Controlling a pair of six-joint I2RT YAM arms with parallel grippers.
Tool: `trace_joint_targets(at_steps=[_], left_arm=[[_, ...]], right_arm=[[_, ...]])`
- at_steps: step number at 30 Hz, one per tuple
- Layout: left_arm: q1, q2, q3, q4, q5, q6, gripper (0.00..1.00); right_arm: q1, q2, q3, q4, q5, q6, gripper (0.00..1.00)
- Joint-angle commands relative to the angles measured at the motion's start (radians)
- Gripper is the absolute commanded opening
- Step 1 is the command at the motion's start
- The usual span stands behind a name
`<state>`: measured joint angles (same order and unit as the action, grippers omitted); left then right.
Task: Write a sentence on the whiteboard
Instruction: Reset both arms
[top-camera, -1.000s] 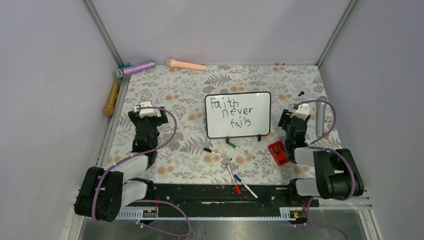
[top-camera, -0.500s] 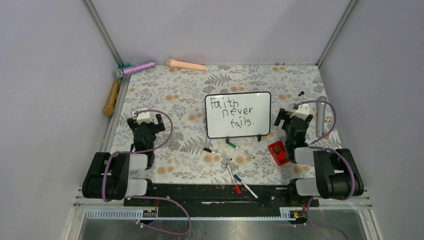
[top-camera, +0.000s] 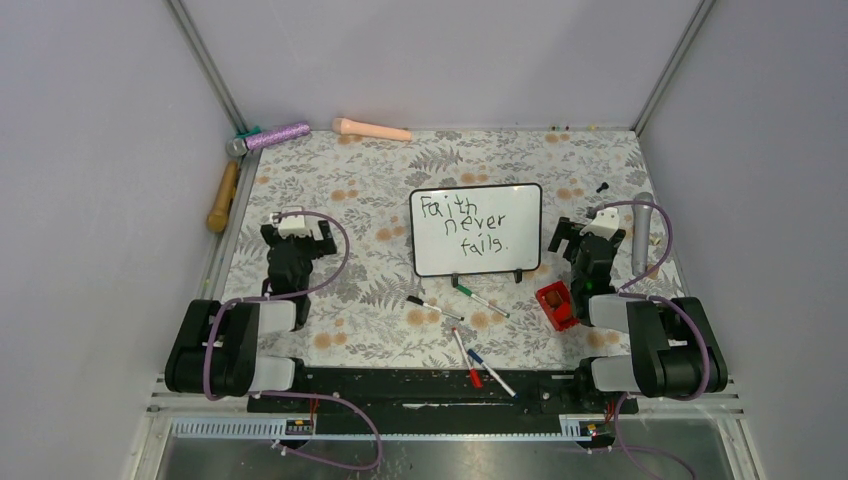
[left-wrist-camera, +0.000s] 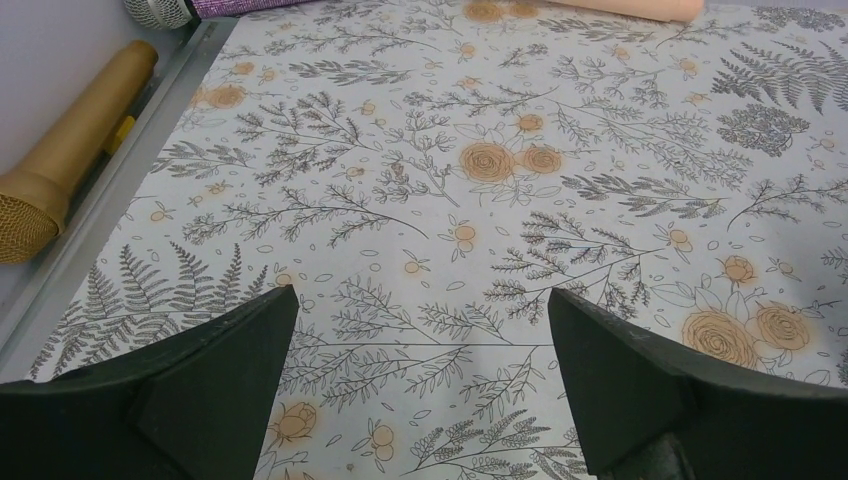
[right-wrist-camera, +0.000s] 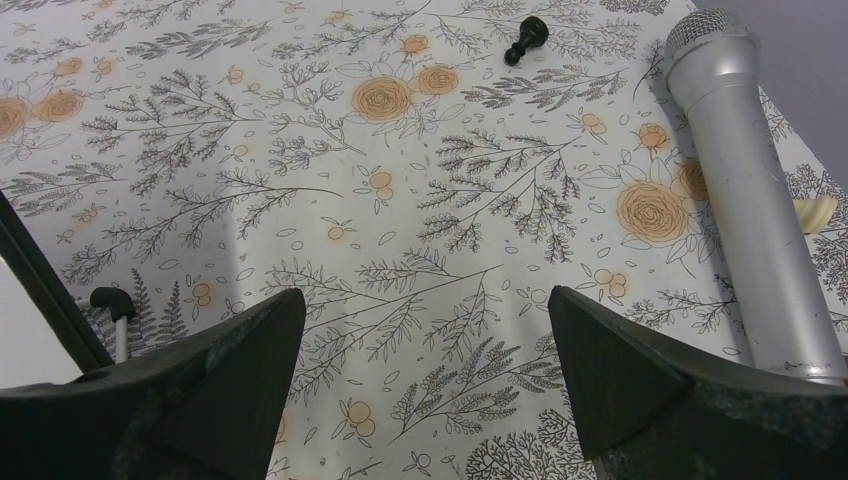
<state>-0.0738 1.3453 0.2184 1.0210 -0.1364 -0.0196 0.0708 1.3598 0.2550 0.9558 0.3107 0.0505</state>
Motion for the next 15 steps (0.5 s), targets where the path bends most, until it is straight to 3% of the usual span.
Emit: trace_joint_targets(at_steps=[1,15], left_arm=[[0.007,0.002,0.030,0.021,-0.009,-0.020,0.99],[0.010,0.003,0.032,0.019,-0.005,-0.020,0.99]], right_arm=[[-0.005,0.002,0.008,0.060,-0.004,0.005,0.99],[-0.005,0.001,0.008,0.060,-0.003,0.004,0.99]])
